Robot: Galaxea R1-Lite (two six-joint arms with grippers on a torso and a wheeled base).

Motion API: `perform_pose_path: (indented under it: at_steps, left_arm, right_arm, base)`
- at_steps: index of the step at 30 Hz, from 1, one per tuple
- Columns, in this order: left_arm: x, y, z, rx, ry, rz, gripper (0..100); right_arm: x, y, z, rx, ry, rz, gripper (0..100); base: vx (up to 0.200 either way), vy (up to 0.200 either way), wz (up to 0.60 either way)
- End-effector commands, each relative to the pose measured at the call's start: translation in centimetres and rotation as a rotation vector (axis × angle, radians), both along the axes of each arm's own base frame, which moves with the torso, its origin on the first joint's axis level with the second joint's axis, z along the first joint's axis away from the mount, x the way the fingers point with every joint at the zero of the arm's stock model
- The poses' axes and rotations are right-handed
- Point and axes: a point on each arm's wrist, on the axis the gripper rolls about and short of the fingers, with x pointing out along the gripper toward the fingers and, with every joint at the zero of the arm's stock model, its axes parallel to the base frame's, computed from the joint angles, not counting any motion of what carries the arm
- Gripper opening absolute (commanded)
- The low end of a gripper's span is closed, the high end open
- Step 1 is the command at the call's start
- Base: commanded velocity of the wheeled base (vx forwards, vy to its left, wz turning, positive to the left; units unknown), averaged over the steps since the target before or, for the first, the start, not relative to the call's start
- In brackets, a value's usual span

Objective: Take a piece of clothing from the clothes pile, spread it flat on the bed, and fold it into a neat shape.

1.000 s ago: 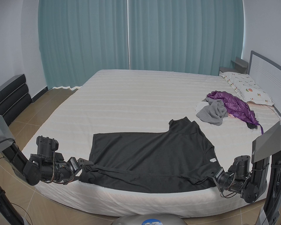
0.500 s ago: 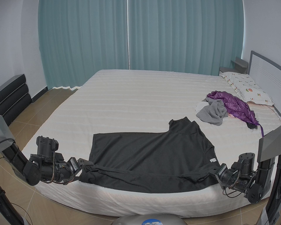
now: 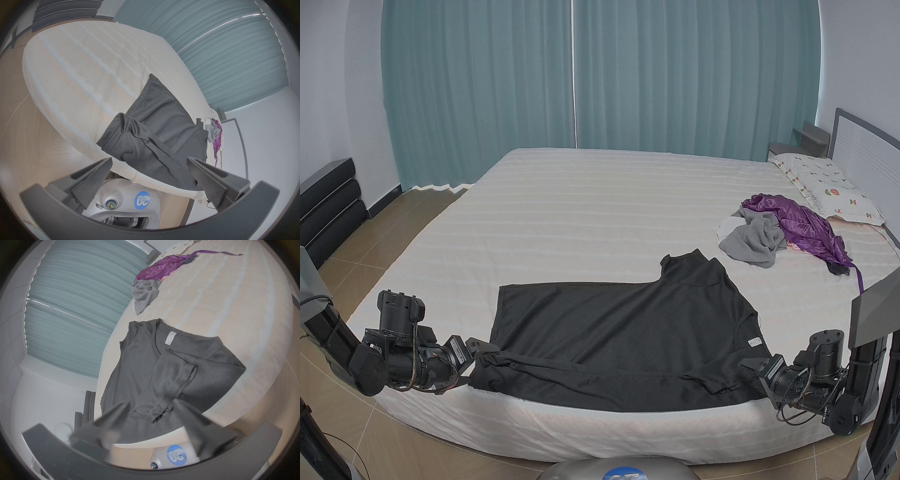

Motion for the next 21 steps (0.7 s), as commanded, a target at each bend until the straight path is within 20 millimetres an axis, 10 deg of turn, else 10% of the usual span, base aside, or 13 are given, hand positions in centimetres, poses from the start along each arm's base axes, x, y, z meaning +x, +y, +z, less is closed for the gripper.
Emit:
perform_pose_path:
  at_steps: [1, 21]
  left_arm:
    - [0.0, 0.0, 0.0, -0.001, -0.002, 0.0, 100]
    - [0.1, 0.1, 0.2, 0.0, -0.008, 0.002, 100]
  right_arm:
    - [0.4, 0.0, -0.9, 0.006, 0.022, -0.002, 100]
    - [1.0, -0.2, 3.6, 0.053, -0.182, -0.022, 100]
  base:
    - [0.0, 0.0, 0.0]
    - [0.0, 0.0, 0.0]
